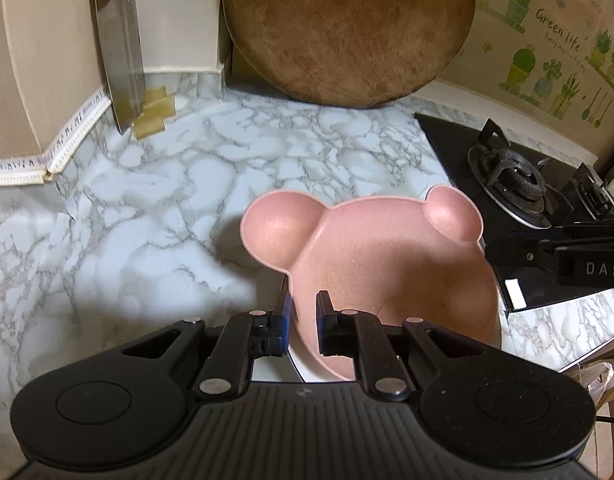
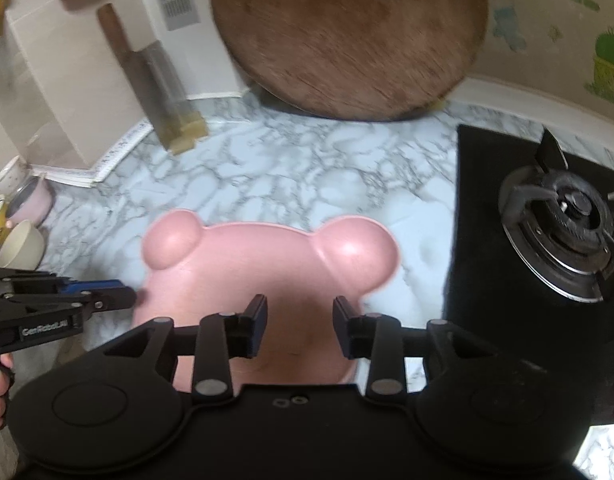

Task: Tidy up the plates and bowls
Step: 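Lower the pink plate onto the white plates and open both grippers, then move both grippers to the rim of the large steel bowl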

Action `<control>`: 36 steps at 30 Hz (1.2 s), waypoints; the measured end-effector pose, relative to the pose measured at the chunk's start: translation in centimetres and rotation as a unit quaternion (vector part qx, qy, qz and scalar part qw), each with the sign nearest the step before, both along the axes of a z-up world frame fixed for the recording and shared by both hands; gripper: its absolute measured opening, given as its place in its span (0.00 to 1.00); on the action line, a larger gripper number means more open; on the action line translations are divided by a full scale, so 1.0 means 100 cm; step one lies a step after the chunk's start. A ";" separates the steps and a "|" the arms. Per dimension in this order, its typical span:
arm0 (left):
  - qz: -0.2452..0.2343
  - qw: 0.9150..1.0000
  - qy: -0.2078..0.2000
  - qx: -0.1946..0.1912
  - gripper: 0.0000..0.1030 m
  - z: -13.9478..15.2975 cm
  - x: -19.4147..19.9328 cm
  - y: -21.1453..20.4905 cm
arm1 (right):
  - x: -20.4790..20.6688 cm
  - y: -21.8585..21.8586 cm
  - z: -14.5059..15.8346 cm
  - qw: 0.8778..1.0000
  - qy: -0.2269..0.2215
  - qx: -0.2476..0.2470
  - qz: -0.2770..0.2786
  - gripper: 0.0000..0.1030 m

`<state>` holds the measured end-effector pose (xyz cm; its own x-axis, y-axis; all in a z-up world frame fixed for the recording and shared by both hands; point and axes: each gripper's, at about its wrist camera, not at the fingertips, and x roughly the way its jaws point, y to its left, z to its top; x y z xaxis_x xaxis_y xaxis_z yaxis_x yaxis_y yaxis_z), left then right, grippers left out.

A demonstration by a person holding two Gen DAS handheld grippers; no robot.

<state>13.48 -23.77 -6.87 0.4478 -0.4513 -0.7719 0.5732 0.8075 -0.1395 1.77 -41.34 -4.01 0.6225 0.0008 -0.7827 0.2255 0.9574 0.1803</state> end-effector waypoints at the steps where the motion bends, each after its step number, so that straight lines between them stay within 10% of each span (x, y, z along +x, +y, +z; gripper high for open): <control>1: -0.001 1.000 -0.004 -0.001 0.12 0.003 -0.001 0.002 | 0.000 0.004 0.003 1.000 -0.004 -0.002 0.003 0.41; 4: -0.002 1.000 -0.019 -0.003 0.15 0.011 -0.005 0.008 | 0.000 0.017 0.011 1.000 -0.012 -0.001 0.014 0.51; 9: 0.014 0.999 -0.046 -0.019 0.56 0.025 -0.012 0.030 | 0.004 0.039 0.026 0.999 -0.033 -0.001 0.032 0.65; 24: 0.088 0.989 -0.112 -0.046 0.73 0.061 -0.029 0.131 | 0.020 0.139 0.067 0.985 -0.116 -0.036 0.120 1.00; 36: 0.197 0.969 -0.142 -0.033 0.77 0.074 -0.024 0.245 | 0.066 0.242 0.067 0.973 -0.127 -0.019 0.191 1.00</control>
<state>11.04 0.75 0.53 0.7860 -0.2462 -0.5671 0.2442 0.9663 -0.0810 8.40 -17.10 2.68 0.7553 0.2444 -0.6081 -0.1961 0.9696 0.1461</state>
